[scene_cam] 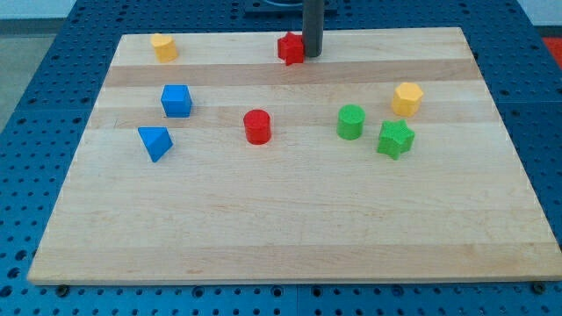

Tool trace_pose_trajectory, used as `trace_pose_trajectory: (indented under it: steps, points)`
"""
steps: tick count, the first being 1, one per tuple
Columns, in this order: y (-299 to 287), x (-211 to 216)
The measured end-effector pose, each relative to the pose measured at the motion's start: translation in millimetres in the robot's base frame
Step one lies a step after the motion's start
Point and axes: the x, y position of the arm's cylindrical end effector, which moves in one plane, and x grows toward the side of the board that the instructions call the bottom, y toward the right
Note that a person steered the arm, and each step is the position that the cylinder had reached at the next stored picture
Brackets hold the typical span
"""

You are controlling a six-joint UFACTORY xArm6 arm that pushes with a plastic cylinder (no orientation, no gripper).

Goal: Slide the blue cube below the red star

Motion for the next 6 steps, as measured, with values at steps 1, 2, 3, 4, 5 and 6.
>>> trace_pose_trajectory:
  steps: [1, 2, 3, 4, 5, 6]
  points:
    - [0, 0]
    - [0, 0]
    - [19, 1]
    - [29, 23]
    - [11, 49]
    - [-47, 56]
